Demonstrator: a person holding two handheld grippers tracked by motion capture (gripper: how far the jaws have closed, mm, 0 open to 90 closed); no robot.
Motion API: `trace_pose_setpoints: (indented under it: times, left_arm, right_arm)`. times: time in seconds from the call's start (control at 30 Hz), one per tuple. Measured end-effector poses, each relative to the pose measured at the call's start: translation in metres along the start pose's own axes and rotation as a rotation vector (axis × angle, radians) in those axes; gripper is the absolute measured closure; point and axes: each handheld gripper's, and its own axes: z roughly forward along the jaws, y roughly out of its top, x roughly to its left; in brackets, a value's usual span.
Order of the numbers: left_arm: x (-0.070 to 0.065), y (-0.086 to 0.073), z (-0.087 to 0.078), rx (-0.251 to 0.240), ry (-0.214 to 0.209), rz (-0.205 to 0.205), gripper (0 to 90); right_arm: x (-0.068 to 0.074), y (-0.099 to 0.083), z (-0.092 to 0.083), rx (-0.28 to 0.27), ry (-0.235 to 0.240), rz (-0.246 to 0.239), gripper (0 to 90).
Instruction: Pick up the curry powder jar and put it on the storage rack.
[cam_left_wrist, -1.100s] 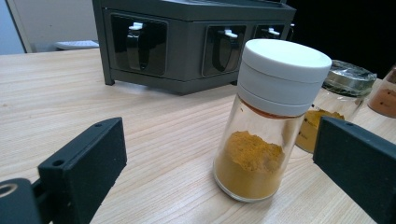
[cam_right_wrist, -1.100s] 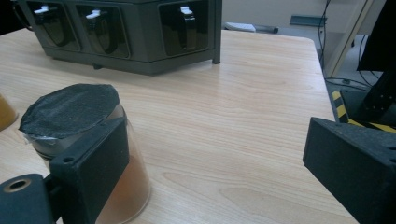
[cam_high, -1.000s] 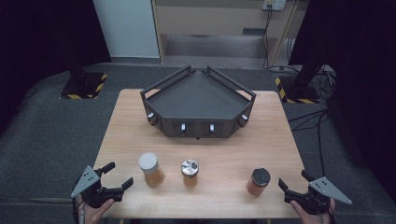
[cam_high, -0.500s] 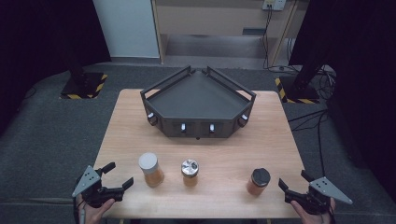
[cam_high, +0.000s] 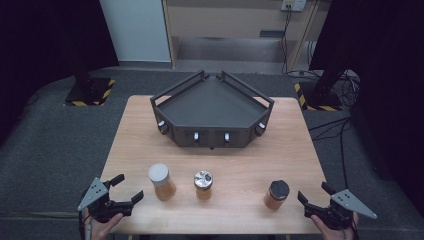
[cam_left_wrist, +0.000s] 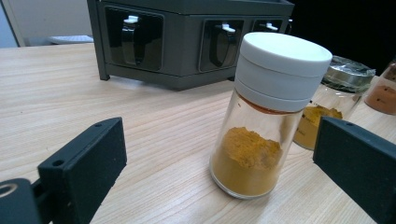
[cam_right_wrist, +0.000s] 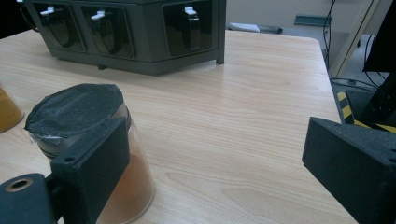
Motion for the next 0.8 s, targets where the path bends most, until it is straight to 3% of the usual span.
trace_pose_setpoints:
  times: [0.27,0.57,0.8]
  left_arm:
    - [-0.001,0.001,-0.001,-0.007,0.009,-0.002,1.7]
    - [-0.006,0.011,0.0,0.017,0.016,0.013,2.0]
    - [-0.004,0.019,-0.004,0.011,0.011,-0.001,2.3]
  right_arm:
    - [0.0,0.0,0.0,0.002,0.001,0.002,7.6]
    - [-0.001,0.0,0.0,0.003,0.001,0.003,7.8]
    - [0.0,0.0,0.0,0.004,0.001,0.001,7.9]
